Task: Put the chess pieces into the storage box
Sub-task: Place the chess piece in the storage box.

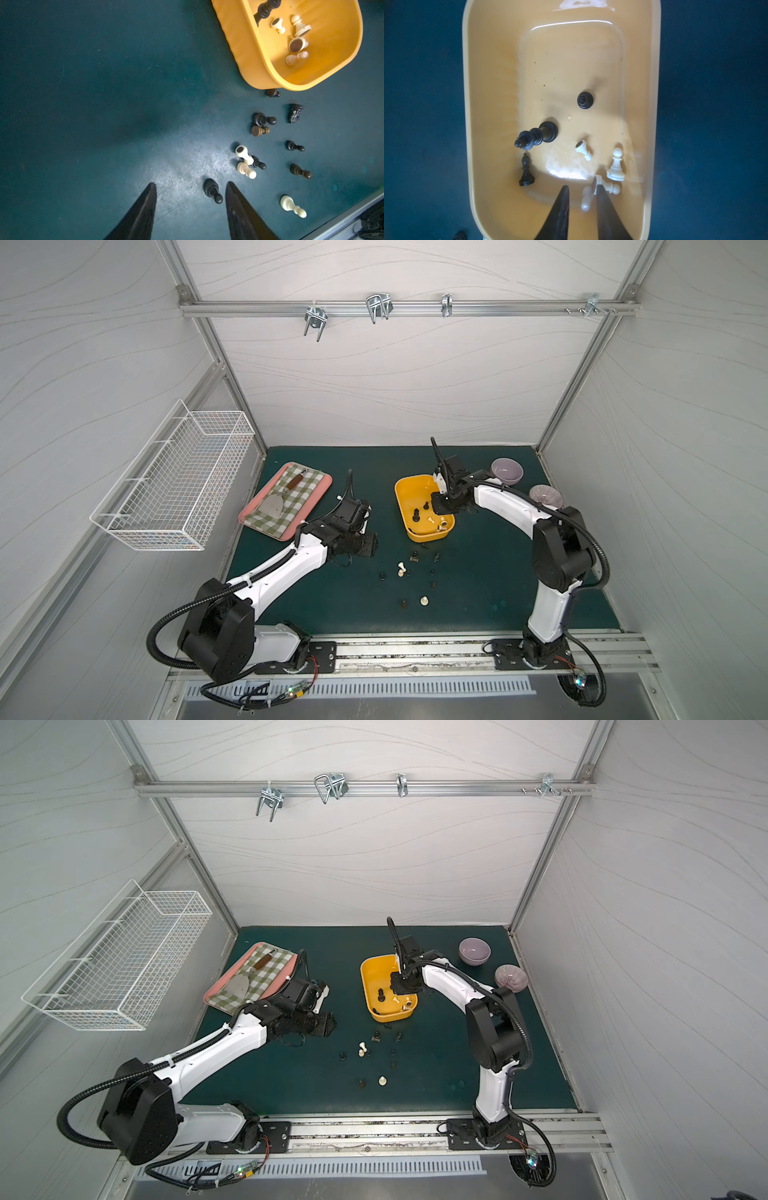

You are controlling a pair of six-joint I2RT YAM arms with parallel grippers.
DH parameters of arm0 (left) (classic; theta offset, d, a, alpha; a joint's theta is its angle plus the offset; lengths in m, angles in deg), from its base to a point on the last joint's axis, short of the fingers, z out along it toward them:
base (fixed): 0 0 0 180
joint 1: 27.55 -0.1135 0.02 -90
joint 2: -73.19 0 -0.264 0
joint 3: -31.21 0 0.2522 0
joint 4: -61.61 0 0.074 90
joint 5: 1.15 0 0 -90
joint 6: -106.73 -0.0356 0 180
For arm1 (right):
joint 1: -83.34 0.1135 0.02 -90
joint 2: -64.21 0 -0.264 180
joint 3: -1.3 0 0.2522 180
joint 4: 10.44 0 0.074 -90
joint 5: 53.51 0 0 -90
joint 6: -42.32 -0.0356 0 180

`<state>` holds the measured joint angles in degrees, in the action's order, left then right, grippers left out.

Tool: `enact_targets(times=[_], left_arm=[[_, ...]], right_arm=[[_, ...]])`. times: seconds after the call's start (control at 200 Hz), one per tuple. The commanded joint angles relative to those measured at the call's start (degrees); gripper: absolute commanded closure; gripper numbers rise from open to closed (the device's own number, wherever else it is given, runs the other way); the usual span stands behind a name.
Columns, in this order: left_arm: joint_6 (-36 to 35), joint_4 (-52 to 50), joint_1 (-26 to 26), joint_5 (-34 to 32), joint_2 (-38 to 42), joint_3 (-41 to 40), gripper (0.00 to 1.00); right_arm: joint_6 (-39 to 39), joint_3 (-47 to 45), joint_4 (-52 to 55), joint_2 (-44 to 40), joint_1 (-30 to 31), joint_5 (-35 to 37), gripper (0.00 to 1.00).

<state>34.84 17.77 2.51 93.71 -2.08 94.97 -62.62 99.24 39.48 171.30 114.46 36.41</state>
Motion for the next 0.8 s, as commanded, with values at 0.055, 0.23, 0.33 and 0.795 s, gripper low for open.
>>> enact_targets(times=[0.055, 0.23, 0.33, 0.795], left_arm=[[-0.3, -0.1, 0.1, 0.5, -0.2, 0.4, 0.45], [-1.2, -1.2, 0.3, 0.6, -0.1, 0.5, 0.46], [-1.7, -2.1, 1.1, 0.5, -0.4, 0.5, 0.46], [-1.7, -5.0, 7.9, -2.6, -4.1, 0.9, 0.46]], right_arm=[[1.2, 1.3, 2.2, -2.9, 0.4, -0.5, 0.74], [2.7, 0.0, 3.2, -8.0, 0.1, -0.2, 0.74], [2.5, -2.4, 3.7, -11.8, -0.8, -0.4, 0.74], [-1.0, -21.2, 3.7, -29.7, -8.5, -2.3, 0.73]])
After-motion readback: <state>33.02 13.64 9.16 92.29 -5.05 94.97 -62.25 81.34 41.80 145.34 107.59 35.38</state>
